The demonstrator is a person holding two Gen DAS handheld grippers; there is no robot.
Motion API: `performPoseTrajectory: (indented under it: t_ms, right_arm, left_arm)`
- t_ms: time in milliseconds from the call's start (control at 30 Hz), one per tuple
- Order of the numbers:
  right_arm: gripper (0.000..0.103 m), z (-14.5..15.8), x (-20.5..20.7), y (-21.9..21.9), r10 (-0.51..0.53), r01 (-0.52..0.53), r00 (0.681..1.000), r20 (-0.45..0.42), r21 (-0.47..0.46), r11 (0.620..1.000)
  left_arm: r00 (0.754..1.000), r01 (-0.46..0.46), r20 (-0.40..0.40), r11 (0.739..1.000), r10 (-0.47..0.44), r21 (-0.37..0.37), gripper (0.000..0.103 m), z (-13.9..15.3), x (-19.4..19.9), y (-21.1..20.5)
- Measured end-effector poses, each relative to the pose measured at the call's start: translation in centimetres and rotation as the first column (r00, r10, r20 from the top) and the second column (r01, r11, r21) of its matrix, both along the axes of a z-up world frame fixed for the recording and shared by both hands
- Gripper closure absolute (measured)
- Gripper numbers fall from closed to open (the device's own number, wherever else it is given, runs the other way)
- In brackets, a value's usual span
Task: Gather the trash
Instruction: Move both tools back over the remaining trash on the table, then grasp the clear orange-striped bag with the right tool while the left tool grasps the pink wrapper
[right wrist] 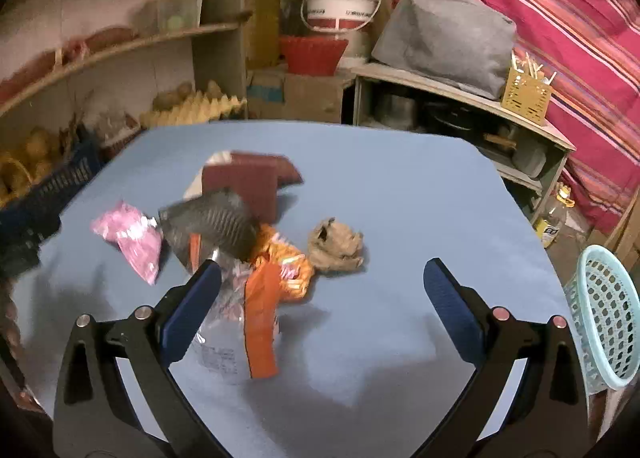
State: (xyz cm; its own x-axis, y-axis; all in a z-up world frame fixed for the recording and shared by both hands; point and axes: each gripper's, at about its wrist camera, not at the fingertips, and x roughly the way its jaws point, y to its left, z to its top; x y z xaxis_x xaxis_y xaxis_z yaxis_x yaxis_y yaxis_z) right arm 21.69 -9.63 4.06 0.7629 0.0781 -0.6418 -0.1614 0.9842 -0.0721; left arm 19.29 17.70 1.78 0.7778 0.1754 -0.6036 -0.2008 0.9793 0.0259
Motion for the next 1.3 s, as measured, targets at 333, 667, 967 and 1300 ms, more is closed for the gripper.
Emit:
performPoseTrajectory:
  t_ms: [333, 667, 967, 1300]
  right_arm:
    - [0.013, -3.1, 1.0, 1.5, 0.013, -0.015, 0.996, -0.086, -0.015, 1.0]
    - [0.074, -2.7, 0.6, 1.2, 0.136, -0.125, 0.985, -0.106, 0.105, 0.987]
    - [0.082, -0.9, 0.9, -1.8, 0.104, -0.096, 0.993, -0.063, 0.111, 0.989]
    - [0.082, -0.1, 2.4, -8.5, -0.022, 0.035, 0.997, -0.079, 0.161, 0.986]
  left_arm:
    - [0.999, 0.034, -0.025, 0.999, -0.034, -0.001, 0.008, -0.3, 0.5, -0.8]
    - [0.997, 0.056, -0.047, 0.993, -0.062, -0.103, 0.008, -0.4, 2.3, -2.6]
    - [0.986, 0.133, -0.1, 0.991, -0.134, -0.015, 0.008, -1.4, 4.2, -6.5]
    - [0.966, 0.172, -0.188, 0.984, -0.179, -0.057, 0.008, -3.4, 7.3, -8.3]
